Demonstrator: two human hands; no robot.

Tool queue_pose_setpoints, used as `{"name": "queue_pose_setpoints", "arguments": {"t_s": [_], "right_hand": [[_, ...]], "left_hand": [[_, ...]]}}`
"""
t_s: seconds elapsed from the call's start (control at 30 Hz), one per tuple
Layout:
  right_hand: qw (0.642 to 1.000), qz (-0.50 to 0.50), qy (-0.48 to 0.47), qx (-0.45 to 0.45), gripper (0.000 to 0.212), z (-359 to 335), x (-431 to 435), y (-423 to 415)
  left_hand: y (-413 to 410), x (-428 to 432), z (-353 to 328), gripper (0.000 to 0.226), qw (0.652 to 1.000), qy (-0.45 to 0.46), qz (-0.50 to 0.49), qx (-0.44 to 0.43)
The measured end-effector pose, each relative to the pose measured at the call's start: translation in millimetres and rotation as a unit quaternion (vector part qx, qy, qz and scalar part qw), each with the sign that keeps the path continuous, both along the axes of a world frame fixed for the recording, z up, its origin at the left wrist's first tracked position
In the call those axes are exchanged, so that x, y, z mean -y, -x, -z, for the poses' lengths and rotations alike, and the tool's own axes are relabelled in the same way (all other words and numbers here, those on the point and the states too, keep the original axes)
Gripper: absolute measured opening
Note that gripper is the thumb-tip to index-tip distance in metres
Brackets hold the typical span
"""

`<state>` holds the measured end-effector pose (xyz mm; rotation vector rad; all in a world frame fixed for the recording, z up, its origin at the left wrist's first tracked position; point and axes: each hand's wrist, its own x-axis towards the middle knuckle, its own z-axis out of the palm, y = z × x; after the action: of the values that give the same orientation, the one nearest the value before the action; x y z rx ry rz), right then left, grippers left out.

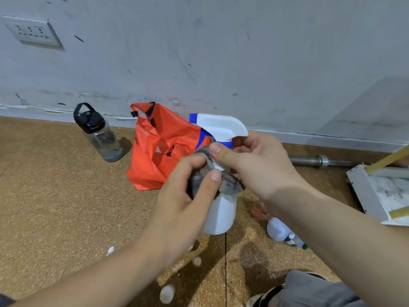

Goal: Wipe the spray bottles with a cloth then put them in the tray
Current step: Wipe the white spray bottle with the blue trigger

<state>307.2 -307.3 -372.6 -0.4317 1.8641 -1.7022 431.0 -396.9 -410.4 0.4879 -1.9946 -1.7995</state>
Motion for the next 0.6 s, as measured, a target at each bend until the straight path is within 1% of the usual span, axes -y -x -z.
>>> {"name": "queue_pose_setpoints", "arguments": {"t_s": [0.03, 0.1, 0.17, 0.2, 0.23, 0.3, 0.4, 0.5, 0.6], "right_hand": [[1.0, -0.011, 0.007, -0.002, 0.007, -3, 1, -3], [0.999, -0.032, 0.015, -0.014, 0.014, -6, 3, -6], [0.998, -0.047, 0.007, -0.039, 0.025, -9, 5, -9], [0.998, -0.049, 0.005, -0.042, 0.027, -10, 5, -10], [0.998, -0.05, 0.007, -0.039, 0.025, -11, 5, -10], [0.998, -0.058, 0.016, -0.028, 0.021, -11, 4, -11], [0.997, -0.066, 0.02, -0.022, 0.024, -8, 5, -13], [0.998, -0.058, 0.036, -0.011, 0.022, -5, 4, -9], [0.998, -0.022, 0.055, 0.004, 0.017, -6, 4, -3]], "left_hand": [[3, 4, 0, 0.023, 0.999, -0.027, -0.017, -0.002], [7, 12, 0, 0.029, 0.999, -0.026, -0.034, -0.013], [7, 15, -3, 0.036, 0.999, 0.048, -0.013, -0.004], [7, 16, -5, 0.037, 0.996, 0.086, 0.0, 0.004], [6, 18, -3, 0.037, 0.995, 0.102, 0.015, 0.01], [8, 22, -1, 0.037, 0.996, 0.066, 0.046, 0.024], [11, 27, 0, 0.033, 0.996, 0.04, 0.077, 0.028], [16, 35, -1, 0.027, 0.992, 0.068, 0.096, 0.038], [9, 40, 13, 0.022, 0.991, 0.084, 0.091, 0.054]]}}
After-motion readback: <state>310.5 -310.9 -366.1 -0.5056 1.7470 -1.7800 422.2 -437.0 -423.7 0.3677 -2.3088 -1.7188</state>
